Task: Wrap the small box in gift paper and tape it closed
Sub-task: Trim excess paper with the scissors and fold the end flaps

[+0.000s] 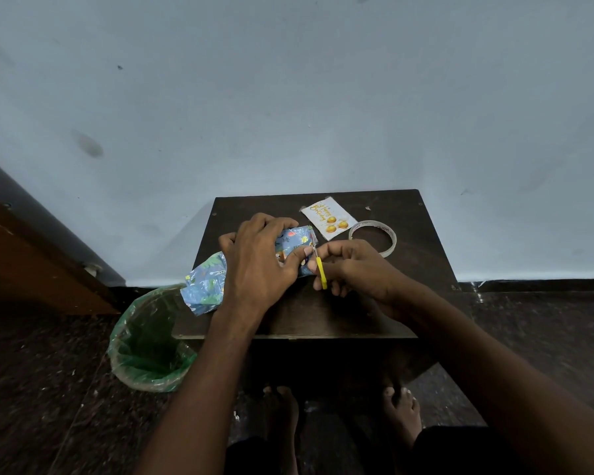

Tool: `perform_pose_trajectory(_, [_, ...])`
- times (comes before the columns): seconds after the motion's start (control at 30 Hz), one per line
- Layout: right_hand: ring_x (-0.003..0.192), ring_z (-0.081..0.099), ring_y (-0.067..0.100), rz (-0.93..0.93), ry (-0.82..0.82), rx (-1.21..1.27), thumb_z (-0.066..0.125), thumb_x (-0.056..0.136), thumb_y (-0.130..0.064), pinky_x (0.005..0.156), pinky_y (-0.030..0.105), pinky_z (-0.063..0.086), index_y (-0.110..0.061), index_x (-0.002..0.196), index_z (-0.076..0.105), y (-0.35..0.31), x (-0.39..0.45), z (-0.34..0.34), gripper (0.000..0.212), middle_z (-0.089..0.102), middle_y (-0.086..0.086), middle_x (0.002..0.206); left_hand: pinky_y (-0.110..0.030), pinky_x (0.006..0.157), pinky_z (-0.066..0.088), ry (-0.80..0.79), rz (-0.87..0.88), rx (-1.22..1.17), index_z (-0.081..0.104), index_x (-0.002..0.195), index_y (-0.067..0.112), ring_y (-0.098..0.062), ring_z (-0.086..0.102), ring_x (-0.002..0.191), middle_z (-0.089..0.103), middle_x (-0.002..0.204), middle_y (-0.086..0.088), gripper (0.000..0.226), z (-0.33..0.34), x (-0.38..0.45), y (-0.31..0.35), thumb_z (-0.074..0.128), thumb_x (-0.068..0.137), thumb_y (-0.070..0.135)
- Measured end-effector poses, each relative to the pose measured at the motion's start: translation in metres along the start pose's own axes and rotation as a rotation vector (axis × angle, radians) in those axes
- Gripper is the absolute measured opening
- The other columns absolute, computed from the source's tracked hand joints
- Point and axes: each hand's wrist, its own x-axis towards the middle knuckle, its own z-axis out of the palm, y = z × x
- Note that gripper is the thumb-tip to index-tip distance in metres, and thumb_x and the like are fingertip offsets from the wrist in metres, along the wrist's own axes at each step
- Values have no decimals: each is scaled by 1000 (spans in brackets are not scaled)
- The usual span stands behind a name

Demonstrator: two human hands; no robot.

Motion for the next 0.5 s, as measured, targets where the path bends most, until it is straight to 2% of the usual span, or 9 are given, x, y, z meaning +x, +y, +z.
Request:
perform_pose_trajectory(0.2, [59, 56, 17, 14, -11, 5, 73, 96, -25, 56, 26, 43, 3, 102, 71, -2, 3, -6, 29, 76, 23, 88, -35, 89, 22, -14, 17, -1, 72, 120, 38, -13, 60, 110, 60, 115, 13, 41, -1, 0, 2, 76, 82, 53])
perform_pose_trajectory(0.37, [63, 56, 19, 10, -17, -6, 73, 96, -22, 58, 27, 44, -7, 98, 77, 1, 5, -7, 16, 77, 17, 84, -36, 90, 23, -19, 16, -6, 72, 120, 38, -14, 60, 111, 61, 116, 12, 42, -3, 0, 2, 84, 82, 50])
perform_pose_trajectory(0.5, [63, 57, 18, 6, -15, -14, 72, 96, -23, 58, 26, 45, -5, 99, 77, 2, 5, -8, 19, 77, 17, 84, -35, 90, 22, -24, 21, 8, 72, 120, 38, -14, 60, 111, 61, 115, 12, 42, -3, 0, 3, 84, 82, 51])
